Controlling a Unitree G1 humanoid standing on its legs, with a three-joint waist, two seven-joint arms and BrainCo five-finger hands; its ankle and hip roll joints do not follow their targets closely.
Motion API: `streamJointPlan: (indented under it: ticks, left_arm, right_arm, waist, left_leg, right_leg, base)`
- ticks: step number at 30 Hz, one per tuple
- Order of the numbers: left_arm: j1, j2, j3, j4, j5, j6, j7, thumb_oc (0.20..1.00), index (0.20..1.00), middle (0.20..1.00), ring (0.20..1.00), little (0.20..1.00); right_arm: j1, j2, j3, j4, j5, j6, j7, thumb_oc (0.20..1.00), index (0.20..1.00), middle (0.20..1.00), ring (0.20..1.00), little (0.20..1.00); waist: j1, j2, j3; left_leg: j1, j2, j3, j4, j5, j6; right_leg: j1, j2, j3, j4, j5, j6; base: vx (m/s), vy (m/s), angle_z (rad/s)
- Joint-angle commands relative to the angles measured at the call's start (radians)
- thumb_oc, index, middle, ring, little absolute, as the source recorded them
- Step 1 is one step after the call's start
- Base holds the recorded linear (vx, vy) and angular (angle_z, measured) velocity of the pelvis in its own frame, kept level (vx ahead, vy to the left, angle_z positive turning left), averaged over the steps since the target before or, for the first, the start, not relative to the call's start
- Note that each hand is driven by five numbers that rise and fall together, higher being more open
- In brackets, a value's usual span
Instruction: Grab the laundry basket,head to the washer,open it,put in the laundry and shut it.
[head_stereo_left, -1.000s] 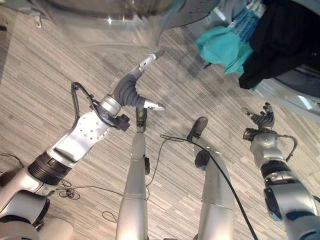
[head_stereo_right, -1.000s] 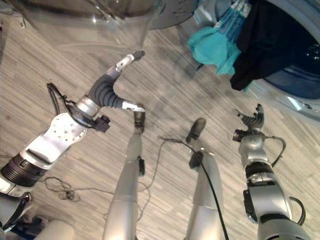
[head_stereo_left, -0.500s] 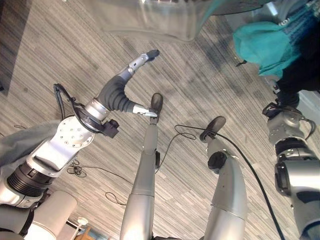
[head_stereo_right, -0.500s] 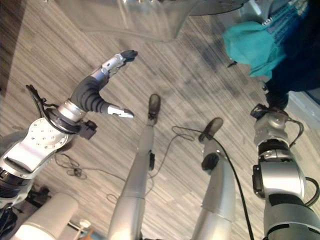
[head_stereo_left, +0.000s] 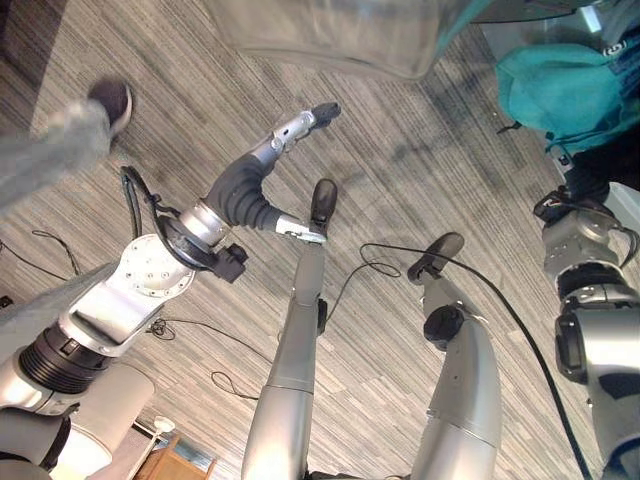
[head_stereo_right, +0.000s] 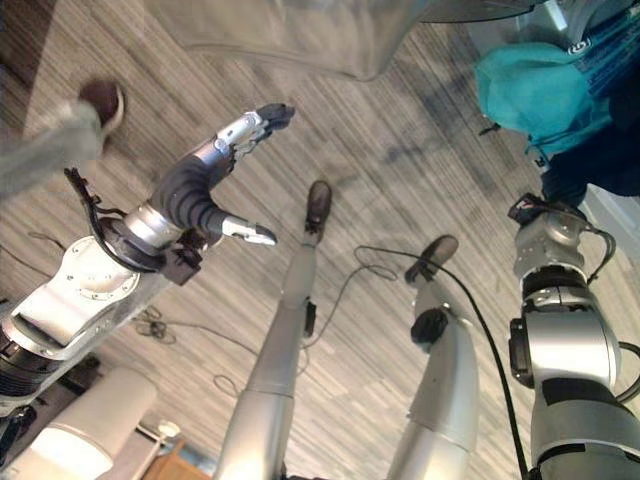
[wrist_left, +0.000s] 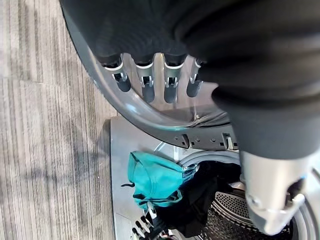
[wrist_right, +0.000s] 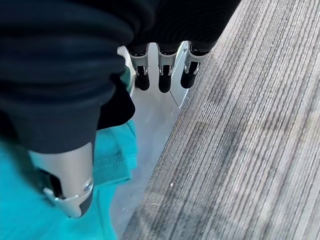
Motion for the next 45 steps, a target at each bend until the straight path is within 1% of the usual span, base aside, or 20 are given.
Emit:
streamJointPlan:
  ticks: [1,4,5,6,8,9,17,24,27,30,31,32,34,35,36,39,40,43,44,45]
  left_arm:
    - [0.014,-0.095,0.006,-0.080,-0.023,-0.068,0.011,1.000,1.000,1.000,1.000,1.000]
    - [0.012,-0.122,0.002,-0.080,-0.019,-0.064,0.015,1.000,1.000,1.000,1.000,1.000]
    - [0.018,-0.141,0.001,-0.079,-0.022,-0.066,0.018,1.000,1.000,1.000,1.000,1.000]
    - [0.018,-0.154,0.002,-0.079,-0.023,-0.066,0.020,1.000,1.000,1.000,1.000,1.000]
    - [0.015,-0.173,0.002,-0.076,-0.020,-0.067,0.022,1.000,1.000,1.000,1.000,1.000]
    - [0.015,-0.178,0.003,-0.074,-0.018,-0.071,0.023,1.000,1.000,1.000,1.000,1.000]
    - [0.056,-0.186,0.021,-0.078,-0.022,-0.074,0.018,1.000,1.000,1.000,1.000,1.000]
    - [0.066,-0.238,0.011,-0.071,0.010,-0.071,0.037,1.000,1.000,1.000,1.000,1.000]
    - [0.053,-0.261,-0.013,-0.067,0.022,-0.064,0.047,1.000,1.000,1.000,1.000,1.000]
    - [0.051,-0.272,-0.021,-0.064,0.021,-0.060,0.052,1.000,1.000,1.000,1.000,1.000]
    - [0.065,-0.270,-0.023,-0.069,0.028,-0.055,0.049,1.000,1.000,1.000,1.000,1.000]
    - [0.080,-0.265,-0.023,-0.069,0.029,-0.051,0.050,1.000,1.000,1.000,1.000,1.000]
    - [0.102,-0.252,-0.021,-0.072,0.022,-0.047,0.044,1.000,1.000,1.000,1.000,1.000]
    - [0.116,-0.243,-0.018,-0.070,0.017,-0.049,0.042,1.000,1.000,1.000,1.000,1.000]
    - [0.125,-0.233,-0.012,-0.069,0.015,-0.048,0.040,1.000,1.000,1.000,1.000,1.000]
    - [0.150,-0.218,0.007,-0.065,0.007,-0.050,0.039,1.000,1.000,1.000,1.000,1.000]
    - [0.169,-0.201,0.017,-0.060,0.004,-0.050,0.036,1.000,1.000,1.000,1.000,1.000]
    - [0.195,-0.188,0.038,-0.057,0.016,-0.047,0.031,1.000,1.000,1.000,1.000,1.000]
    - [0.205,-0.192,0.043,-0.060,0.021,-0.047,0.030,1.000,1.000,1.000,1.000,1.000]
    - [0.209,-0.192,0.049,-0.061,0.026,-0.047,0.028,1.000,1.000,1.000,1.000,1.000]
  right_arm:
    - [-0.183,-0.095,0.035,-0.102,0.057,-0.169,-0.028,1.000,1.000,1.000,1.000,1.000]
    - [-0.218,-0.112,0.011,-0.112,0.081,-0.195,-0.059,1.000,1.000,1.000,1.000,1.000]
    - [-0.236,-0.130,0.000,-0.139,0.089,-0.215,-0.078,0.533,0.533,0.533,0.533,0.533]
    - [-0.241,-0.137,-0.004,-0.162,0.088,-0.225,-0.092,0.391,0.391,0.391,0.391,0.391]
    - [-0.235,-0.150,-0.009,-0.210,0.065,-0.238,-0.120,0.319,0.319,0.319,0.319,0.319]
    - [-0.228,-0.154,-0.011,-0.236,0.047,-0.243,-0.132,0.200,0.200,0.200,0.200,0.200]
    - [-0.113,-0.109,-0.062,-0.418,-0.008,-0.289,-0.147,0.200,0.200,0.200,0.200,0.200]
    - [0.044,0.146,-0.093,-0.680,0.007,-0.346,-0.094,0.200,0.200,0.200,0.200,0.200]
    - [0.068,0.215,-0.097,-0.774,0.026,-0.374,-0.080,0.200,0.200,0.200,0.200,0.200]
    - [0.076,0.224,-0.122,-0.837,0.039,-0.397,-0.083,0.200,0.200,0.200,0.200,0.200]
    - [0.084,0.210,-0.154,-0.914,0.029,-0.426,-0.102,0.200,0.200,0.200,0.200,0.200]
    - [0.090,0.183,-0.177,-0.936,0.001,-0.438,-0.135,0.313,0.313,0.313,0.313,0.313]
    - [0.080,0.129,-0.218,-0.938,-0.032,-0.452,-0.187,0.316,0.316,0.316,0.316,0.316]
    - [0.071,0.087,-0.238,-0.923,-0.043,-0.454,-0.213,0.310,0.310,0.310,0.310,0.310]
    - [0.056,0.043,-0.252,-0.899,-0.051,-0.454,-0.239,0.200,0.200,0.200,0.200,0.200]
    - [0.023,-0.074,-0.283,-0.817,-0.041,-0.449,-0.289,0.200,0.200,0.200,0.200,0.200]
    - [-0.016,-0.173,-0.269,-0.715,-0.040,-0.411,-0.327,0.200,0.200,0.200,0.200,0.200]
    - [-0.079,-0.314,-0.198,-0.545,-0.030,-0.340,-0.323,0.200,0.200,0.200,0.200,0.200]
    - [-0.114,-0.344,-0.160,-0.485,0.000,-0.323,-0.293,0.300,0.300,0.300,0.300,0.300]
    - [-0.128,-0.361,-0.133,-0.438,0.002,-0.301,-0.280,1.000,1.000,1.000,1.000,1.000]
  waist:
    - [0.022,0.040,-0.015]
    - [0.030,0.051,-0.020]
    - [0.035,0.054,-0.024]
    - [0.036,0.056,-0.026]
    - [0.034,0.059,-0.028]
    - [0.032,0.059,-0.029]
    - [-0.001,0.043,-0.028]
    - [-0.049,0.018,-0.013]
    - [-0.065,0.012,-0.011]
    - [-0.077,0.007,-0.011]
    - [-0.089,0.005,-0.016]
    - [-0.095,0.003,-0.020]
    - [-0.102,0.004,-0.024]
    - [-0.105,0.003,-0.022]
    - [-0.105,0.008,-0.030]
    - [-0.108,0.015,-0.030]
    - [-0.106,0.018,-0.038]
    - [-0.102,0.022,-0.049]
    - [-0.098,0.023,-0.045]
    - [-0.097,0.022,-0.046]
  left_leg:
    - [0.064,0.019,0.061,0.154,-0.309,-0.005]
    - [0.064,0.013,0.060,0.152,-0.308,-0.003]
    - [0.064,0.008,0.060,0.151,-0.307,-0.004]
    - [0.063,0.005,0.061,0.151,-0.306,-0.004]
    - [0.065,0.001,0.063,0.151,-0.307,-0.004]
    - [0.065,0.000,0.065,0.151,-0.307,-0.003]
    - [0.069,-0.015,0.085,0.160,-0.312,0.009]
    - [0.121,-0.026,0.114,0.186,-0.340,0.026]
    - [0.148,-0.031,0.123,0.196,-0.347,0.032]
    - [0.167,-0.032,0.126,0.197,-0.348,0.031]
    - [0.182,-0.033,0.129,0.197,-0.349,0.030]
    - [0.197,-0.033,0.131,0.195,-0.348,0.028]
    - [0.212,-0.033,0.130,0.192,-0.347,0.025]
    - [0.206,-0.036,0.137,0.193,-0.328,0.027]
    - [0.219,-0.034,0.128,0.186,-0.341,0.023]
    - [0.212,-0.034,0.134,0.183,-0.324,0.020]
    - [0.209,-0.032,0.135,0.178,-0.320,0.015]
    - [0.213,-0.022,0.135,0.166,-0.327,0.006]
    - [0.203,-0.021,0.149,0.168,-0.313,0.009]
    - [0.200,-0.017,0.153,0.167,-0.312,0.010]
  right_leg:
    - [0.099,0.053,0.075,-0.325,0.099,0.133]
    - [0.099,0.046,0.075,-0.323,0.100,0.140]
    - [0.102,0.040,0.071,-0.324,0.100,0.144]
    - [0.103,0.038,0.071,-0.326,0.101,0.145]
    - [0.107,0.033,0.070,-0.328,0.103,0.147]
    - [0.109,0.031,0.069,-0.329,0.105,0.148]
    - [0.131,0.020,0.062,-0.353,0.141,0.158]
    - [0.189,0.010,0.065,-0.377,0.169,0.165]
    - [0.221,0.007,0.067,-0.392,0.181,0.163]
    - [0.247,0.006,0.070,-0.403,0.185,0.163]
    - [0.266,0.007,0.072,-0.409,0.184,0.158]
    - [0.284,0.007,0.070,-0.419,0.184,0.157]
    - [0.299,0.010,0.070,-0.423,0.181,0.155]
    - [0.295,0.005,0.059,-0.424,0.199,0.144]
    - [0.304,0.009,0.075,-0.424,0.181,0.153]
    - [0.293,0.005,0.065,-0.419,0.191,0.143]
    - [0.286,0.007,0.069,-0.416,0.186,0.143]
    - [0.278,0.015,0.090,-0.409,0.166,0.152]
    - [0.263,0.012,0.082,-0.404,0.180,0.144]
    - [0.257,0.011,0.083,-0.402,0.180,0.145]
  base:
    - [0.00,0.064,0.02]
    - [0.00,0.052,0.01]
    - [-0.01,0.047,0.01]
    - [-0.01,0.048,0.02]
    - [-0.01,0.055,0.05]
    - [0.00,0.055,0.07]
    - [-0.01,0.080,0.01]
    - [0.00,0.071,-0.05]
    - [-0.01,0.055,-0.06]
    - [-0.01,0.016,-0.10]
    - [0.00,0.011,-0.06]
    - [0.00,0.008,-0.05]
    - [-0.02,0.004,-0.04]
    - [0.00,-0.016,-0.03]
    - [0.00,0.000,0.00]
    - [-0.03,-0.006,-0.02]
    - [0.00,-0.029,-0.03]
    - [0.02,-0.011,0.01]
    - [0.00,0.000,0.00]
    - [0.00,0.000,0.00]
